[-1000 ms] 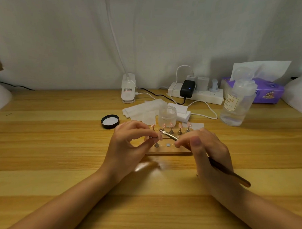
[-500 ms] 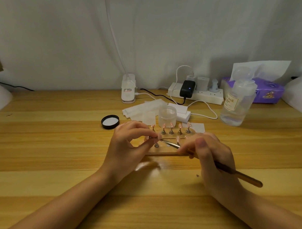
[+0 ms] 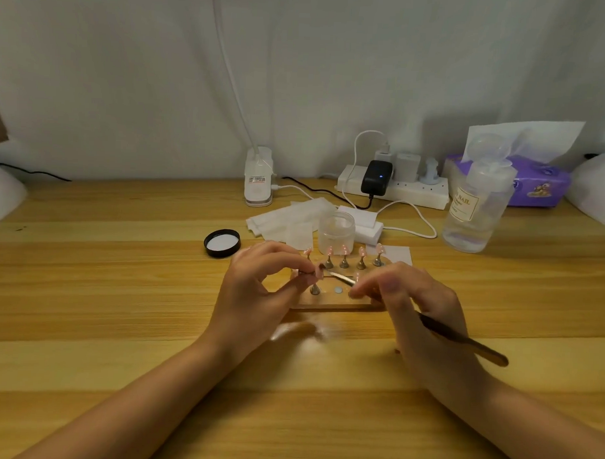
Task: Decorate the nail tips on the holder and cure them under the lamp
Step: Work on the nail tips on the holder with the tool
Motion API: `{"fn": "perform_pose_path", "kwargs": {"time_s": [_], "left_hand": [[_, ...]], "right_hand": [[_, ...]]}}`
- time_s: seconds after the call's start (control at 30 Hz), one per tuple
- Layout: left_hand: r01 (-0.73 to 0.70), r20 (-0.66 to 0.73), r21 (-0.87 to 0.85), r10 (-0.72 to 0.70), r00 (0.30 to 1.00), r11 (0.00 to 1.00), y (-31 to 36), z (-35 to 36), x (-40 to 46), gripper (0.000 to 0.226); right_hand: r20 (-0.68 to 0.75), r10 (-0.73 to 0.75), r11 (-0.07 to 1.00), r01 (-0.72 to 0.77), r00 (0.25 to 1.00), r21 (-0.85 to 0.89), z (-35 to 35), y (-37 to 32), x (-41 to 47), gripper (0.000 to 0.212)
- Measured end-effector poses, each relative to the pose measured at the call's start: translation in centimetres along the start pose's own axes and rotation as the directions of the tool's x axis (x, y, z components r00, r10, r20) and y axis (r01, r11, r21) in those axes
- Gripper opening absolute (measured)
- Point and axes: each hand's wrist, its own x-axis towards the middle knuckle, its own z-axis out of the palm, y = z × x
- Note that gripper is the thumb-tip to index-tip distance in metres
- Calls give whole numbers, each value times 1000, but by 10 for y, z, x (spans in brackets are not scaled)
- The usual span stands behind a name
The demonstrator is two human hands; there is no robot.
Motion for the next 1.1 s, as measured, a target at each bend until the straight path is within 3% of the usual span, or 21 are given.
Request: {"fn": "perform_pose_path", "kwargs": {"time_s": [0.13, 0.23, 0.33, 0.57, 0.8, 1.1], "left_hand": [[13, 6, -5, -13, 1000, 1000, 0, 0, 0, 13], [-5, 7, -1, 5, 1000, 1000, 2, 0, 1, 13], [-10, 8, -12, 10, 1000, 1000, 2, -1, 1, 14], [-6, 13, -4, 6, 1000, 1000, 1, 0, 0, 12], [12, 16, -6, -11, 1000, 1000, 1, 0, 0, 13], [27, 26, 12, -27, 999, 1000, 0, -1, -1, 13]], "right_hand": [[-42, -25, 998, 27, 999, 50, -1, -1, -2, 45], [-11, -2, 1000, 1, 1000, -18, -1, 0, 0, 40], [23, -74, 995, 75, 997, -65, 0, 1, -1, 48], [3, -133, 984, 133, 991, -120, 1, 2, 1, 43], [-35, -176, 979, 171, 984, -110, 0, 4, -2, 54], [-13, -220, 962, 215, 975, -170, 0, 3, -2, 35]]}}
